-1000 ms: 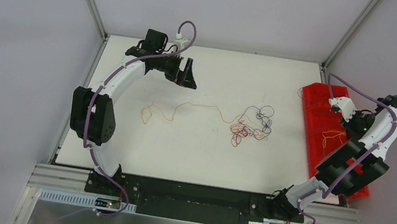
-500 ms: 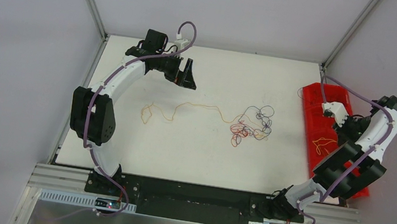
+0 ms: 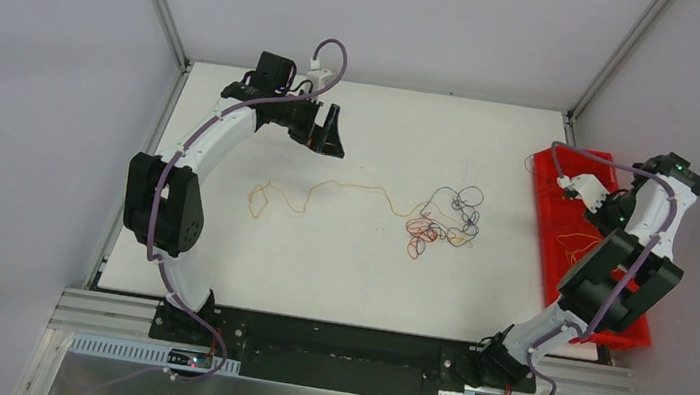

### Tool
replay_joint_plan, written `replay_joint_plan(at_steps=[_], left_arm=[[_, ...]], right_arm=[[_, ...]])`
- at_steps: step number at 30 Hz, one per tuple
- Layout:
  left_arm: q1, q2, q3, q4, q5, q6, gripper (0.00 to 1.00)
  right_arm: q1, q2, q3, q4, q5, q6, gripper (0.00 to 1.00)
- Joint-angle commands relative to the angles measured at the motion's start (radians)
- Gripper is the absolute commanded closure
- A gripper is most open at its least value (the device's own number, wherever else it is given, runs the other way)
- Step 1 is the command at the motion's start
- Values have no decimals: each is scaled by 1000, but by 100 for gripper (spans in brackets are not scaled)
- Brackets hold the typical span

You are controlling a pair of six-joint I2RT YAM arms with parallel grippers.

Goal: Untangle the cables

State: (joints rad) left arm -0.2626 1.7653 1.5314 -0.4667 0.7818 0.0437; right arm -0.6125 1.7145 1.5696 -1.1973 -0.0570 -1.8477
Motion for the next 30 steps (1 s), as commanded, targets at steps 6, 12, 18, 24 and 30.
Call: replay_joint_plan(at_steps=[6, 12, 18, 24, 30], left_arm=[[-1, -14, 16, -33, -51, 62, 1], [17, -17, 14, -55, -49, 69, 1], [58, -16, 18, -85, -34, 78, 1], [72, 21, 49, -166, -119, 173, 1], [72, 146, 147, -329, -251, 283, 7]], right_arm=[[64, 16, -17, 97, 229, 117, 76], [95, -38, 26, 23, 147, 160, 48], [143, -103, 142, -131, -25, 242, 31], [260, -117, 290, -247, -287, 559, 22], [492, -89, 243, -153, -439, 972, 22]])
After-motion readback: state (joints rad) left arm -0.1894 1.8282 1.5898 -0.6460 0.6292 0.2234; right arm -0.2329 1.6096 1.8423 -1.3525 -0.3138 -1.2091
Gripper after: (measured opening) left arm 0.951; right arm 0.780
